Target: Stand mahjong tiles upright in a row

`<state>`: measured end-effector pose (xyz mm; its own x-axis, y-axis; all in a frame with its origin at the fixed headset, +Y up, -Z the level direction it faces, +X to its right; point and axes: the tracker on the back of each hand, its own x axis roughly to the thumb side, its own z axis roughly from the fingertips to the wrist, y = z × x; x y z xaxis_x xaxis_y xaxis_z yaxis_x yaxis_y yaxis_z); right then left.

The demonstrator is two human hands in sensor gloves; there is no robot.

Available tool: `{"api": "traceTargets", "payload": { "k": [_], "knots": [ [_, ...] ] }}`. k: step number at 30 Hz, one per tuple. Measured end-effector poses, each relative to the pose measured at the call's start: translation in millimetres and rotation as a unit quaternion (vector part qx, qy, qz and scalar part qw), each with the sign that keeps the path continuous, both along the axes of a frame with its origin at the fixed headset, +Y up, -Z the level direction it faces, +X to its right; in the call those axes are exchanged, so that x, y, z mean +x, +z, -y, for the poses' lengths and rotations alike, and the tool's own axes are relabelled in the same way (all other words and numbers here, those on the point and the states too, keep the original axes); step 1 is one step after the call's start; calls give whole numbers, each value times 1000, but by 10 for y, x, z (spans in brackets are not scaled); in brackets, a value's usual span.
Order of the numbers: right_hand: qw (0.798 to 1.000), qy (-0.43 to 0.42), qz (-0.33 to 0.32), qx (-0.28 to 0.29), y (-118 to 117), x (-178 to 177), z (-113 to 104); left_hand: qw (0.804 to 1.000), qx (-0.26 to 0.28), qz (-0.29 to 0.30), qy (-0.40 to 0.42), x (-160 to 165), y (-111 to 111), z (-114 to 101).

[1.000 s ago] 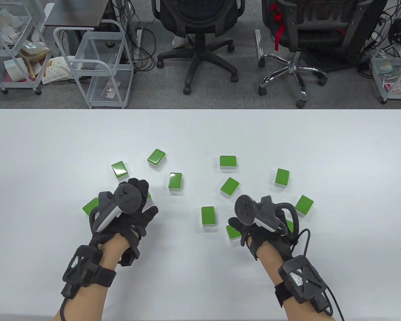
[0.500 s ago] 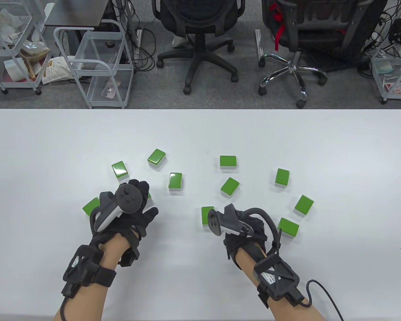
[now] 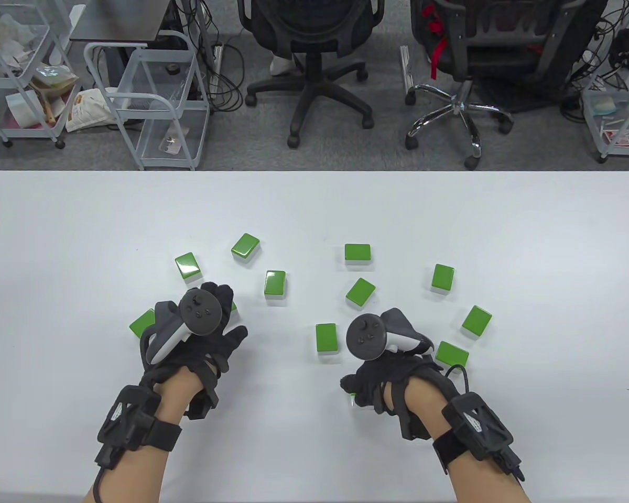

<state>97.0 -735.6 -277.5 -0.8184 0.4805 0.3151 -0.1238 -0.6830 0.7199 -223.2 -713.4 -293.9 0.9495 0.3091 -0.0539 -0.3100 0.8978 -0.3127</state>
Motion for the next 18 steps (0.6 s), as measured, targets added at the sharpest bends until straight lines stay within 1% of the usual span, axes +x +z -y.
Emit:
{"api": "traceTargets", "payload": {
  "k": [2,5,7,8,10,11,12,14,16,18],
  "knots": [
    [1000,-9,11,7,-35,39,7,1000,-2,1,-1,2,1,2],
    [1000,-10,10,5,-41,56,3,1000,-3,2,-2,4,1,1],
    [1000,-15,13,15,-56,86,-71,1000,-4,2,-3,4,0,0],
    [999,-23,16,20,-66,111,-131,1000,-4,2,-3,2,0,0],
    [997,-38,31,59,-84,203,-316,1000,-4,1,-3,-1,3,-4],
    [995,-32,33,90,-89,264,-409,1000,-4,1,-1,-3,4,-6],
    [993,-17,32,116,-94,330,-492,1000,-3,1,-1,-5,4,-9],
    [987,26,32,155,-109,448,-591,1000,-2,1,-1,-5,2,-9],
    [979,81,27,185,-125,546,-639,1000,-2,2,0,-4,2,-6],
    [966,141,8,218,-112,624,-641,1000,-3,3,0,-2,2,-7]
  ]
}}
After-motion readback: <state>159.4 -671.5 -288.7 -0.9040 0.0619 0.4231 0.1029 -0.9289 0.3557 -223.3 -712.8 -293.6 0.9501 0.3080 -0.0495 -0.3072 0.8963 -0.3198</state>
